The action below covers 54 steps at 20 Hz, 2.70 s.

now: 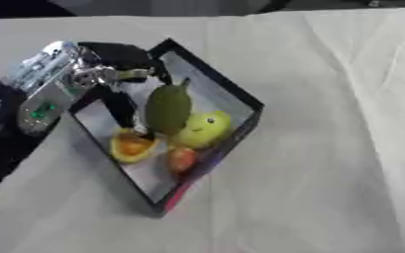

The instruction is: Pick up objects on the table and place them in the box.

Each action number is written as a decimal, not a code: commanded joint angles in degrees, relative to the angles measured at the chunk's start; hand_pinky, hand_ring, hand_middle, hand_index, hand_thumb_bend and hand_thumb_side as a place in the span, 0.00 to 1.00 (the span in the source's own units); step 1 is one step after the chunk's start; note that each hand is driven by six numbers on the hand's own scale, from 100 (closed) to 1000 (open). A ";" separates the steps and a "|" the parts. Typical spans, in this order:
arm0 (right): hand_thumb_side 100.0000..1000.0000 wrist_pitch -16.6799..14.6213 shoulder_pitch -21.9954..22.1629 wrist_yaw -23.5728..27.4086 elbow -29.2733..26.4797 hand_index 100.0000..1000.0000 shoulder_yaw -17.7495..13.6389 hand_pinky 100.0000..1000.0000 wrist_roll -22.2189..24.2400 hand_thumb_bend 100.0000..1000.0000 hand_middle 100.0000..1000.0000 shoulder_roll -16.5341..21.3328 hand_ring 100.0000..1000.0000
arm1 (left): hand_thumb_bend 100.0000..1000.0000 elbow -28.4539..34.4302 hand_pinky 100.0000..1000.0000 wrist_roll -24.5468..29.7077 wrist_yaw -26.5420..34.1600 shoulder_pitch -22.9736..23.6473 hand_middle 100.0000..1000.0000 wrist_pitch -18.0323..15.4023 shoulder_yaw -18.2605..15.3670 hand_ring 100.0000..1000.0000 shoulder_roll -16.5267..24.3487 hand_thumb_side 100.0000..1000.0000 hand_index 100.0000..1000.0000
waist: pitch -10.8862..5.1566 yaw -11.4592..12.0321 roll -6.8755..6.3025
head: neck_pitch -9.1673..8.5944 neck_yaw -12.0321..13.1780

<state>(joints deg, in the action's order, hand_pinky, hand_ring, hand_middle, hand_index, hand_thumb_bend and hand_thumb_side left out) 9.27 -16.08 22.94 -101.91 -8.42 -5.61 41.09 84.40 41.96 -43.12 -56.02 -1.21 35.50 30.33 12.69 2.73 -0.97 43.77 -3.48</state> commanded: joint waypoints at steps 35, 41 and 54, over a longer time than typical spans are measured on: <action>0.60 -0.56 0.62 0.17 -0.61 0.81 -1.55 0.89 -1.54 0.00 0.62 2.10 0.69 | 0.68 -17.64 0.86 -7.59 7.36 9.20 0.77 15.40 -25.01 0.83 17.18 0.42 0.87 | -1.63 1.27 0.89 | -1.56 -0.66; 0.61 -0.40 0.42 0.17 -0.60 0.81 -1.44 0.89 -1.41 0.00 0.62 1.80 0.69 | 0.66 -25.03 0.82 -8.82 3.08 8.31 0.72 14.29 -25.03 0.80 14.78 0.42 0.85 | -1.30 1.08 0.93 | -1.82 0.86; 0.62 -0.08 0.21 0.02 -0.38 0.81 -1.35 0.89 -1.19 0.00 0.62 1.19 0.69 | 0.64 -27.77 0.82 -8.71 5.26 7.49 0.73 12.81 -24.77 0.79 12.01 0.45 0.85 | -0.77 0.45 0.99 | -2.61 2.81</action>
<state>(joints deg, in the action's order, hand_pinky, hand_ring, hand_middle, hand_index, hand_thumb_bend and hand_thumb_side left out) 8.99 -15.15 22.94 -101.91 -9.16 -6.77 41.04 56.27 33.16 -38.24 -47.17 11.65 11.15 41.05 12.73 3.21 -0.74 41.95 -0.75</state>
